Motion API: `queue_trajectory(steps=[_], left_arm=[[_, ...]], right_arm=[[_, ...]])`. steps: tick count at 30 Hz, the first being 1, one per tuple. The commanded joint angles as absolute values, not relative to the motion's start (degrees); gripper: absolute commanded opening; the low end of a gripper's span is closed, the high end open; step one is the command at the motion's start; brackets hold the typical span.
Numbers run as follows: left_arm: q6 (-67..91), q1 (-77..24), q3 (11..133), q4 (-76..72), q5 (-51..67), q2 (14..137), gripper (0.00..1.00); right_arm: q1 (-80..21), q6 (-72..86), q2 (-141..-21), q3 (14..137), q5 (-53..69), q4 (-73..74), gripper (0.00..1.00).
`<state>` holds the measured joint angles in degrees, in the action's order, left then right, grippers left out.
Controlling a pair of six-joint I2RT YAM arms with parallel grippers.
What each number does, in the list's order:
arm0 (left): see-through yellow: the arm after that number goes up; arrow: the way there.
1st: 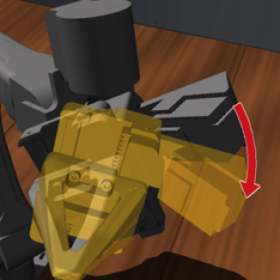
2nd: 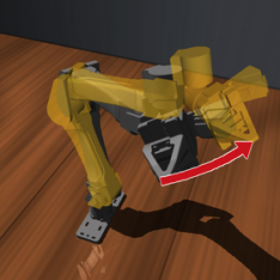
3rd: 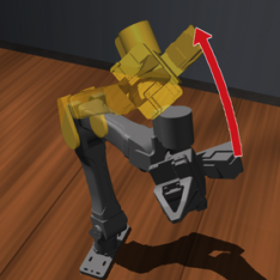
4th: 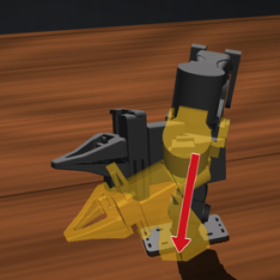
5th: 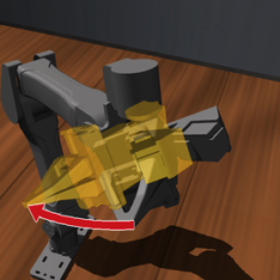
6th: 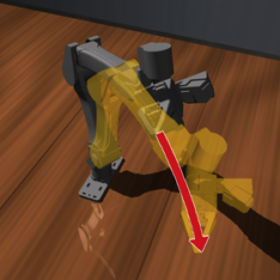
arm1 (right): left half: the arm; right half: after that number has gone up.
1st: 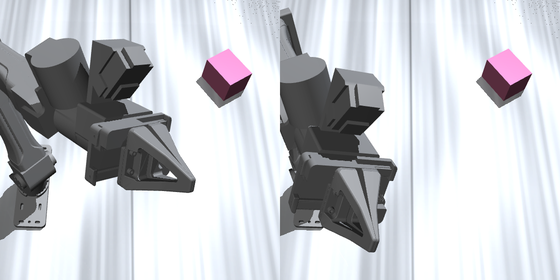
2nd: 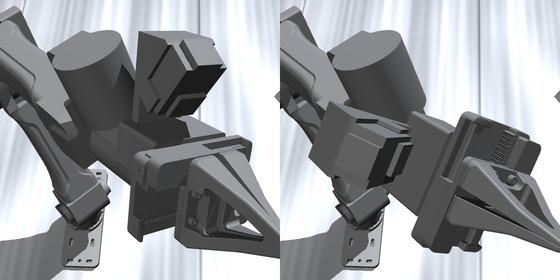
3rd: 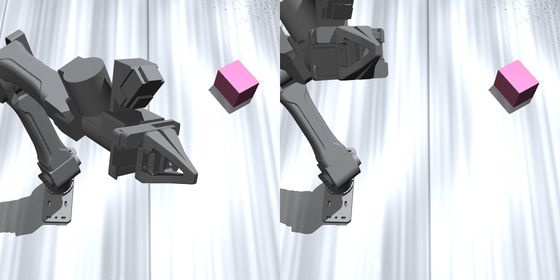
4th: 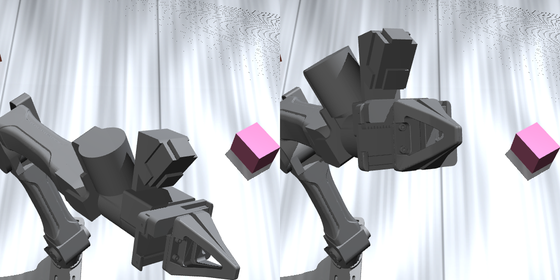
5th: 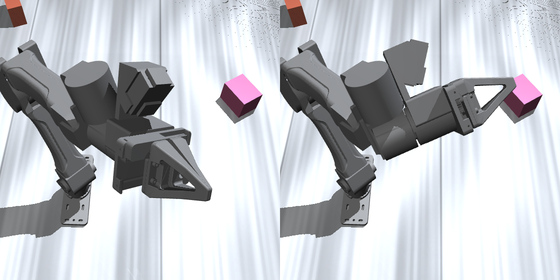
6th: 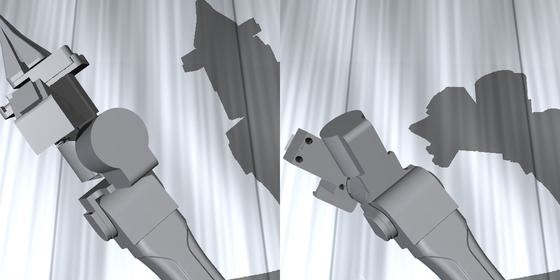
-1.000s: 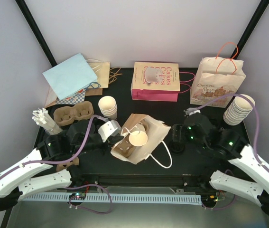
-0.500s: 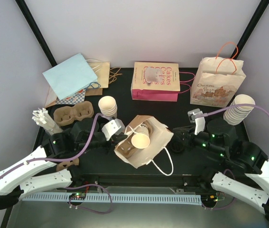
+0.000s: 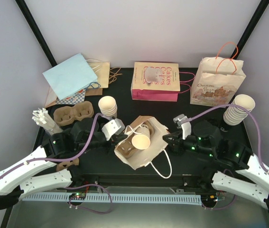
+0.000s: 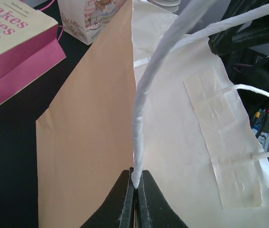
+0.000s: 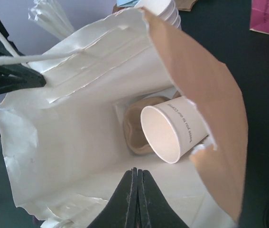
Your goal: Pack the takeout coffee
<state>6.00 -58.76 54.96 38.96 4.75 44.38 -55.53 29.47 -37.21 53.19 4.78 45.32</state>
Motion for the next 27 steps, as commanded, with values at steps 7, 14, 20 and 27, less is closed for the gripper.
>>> queue_trajectory(steps=[7,14,20,27], left_arm=[[5.69,-58.40,56.26,37.54,4.82,44.30,0.01],[5.84,-58.40,55.69,37.06,5.50,44.03,0.02],[6.06,-58.38,55.14,36.21,7.31,44.20,0.02],[6.40,-58.45,54.66,35.71,11.39,45.42,0.02]], right_arm=[[-64.23,32.72,-42.55,49.51,-6.77,42.88,0.01],[-72.86,37.46,-46.89,45.61,-11.49,40.32,0.01],[-81.52,40.43,-51.21,45.66,-16.03,37.28,0.01],[-88.46,41.68,-58.89,49.57,-25.53,38.58,0.01]])
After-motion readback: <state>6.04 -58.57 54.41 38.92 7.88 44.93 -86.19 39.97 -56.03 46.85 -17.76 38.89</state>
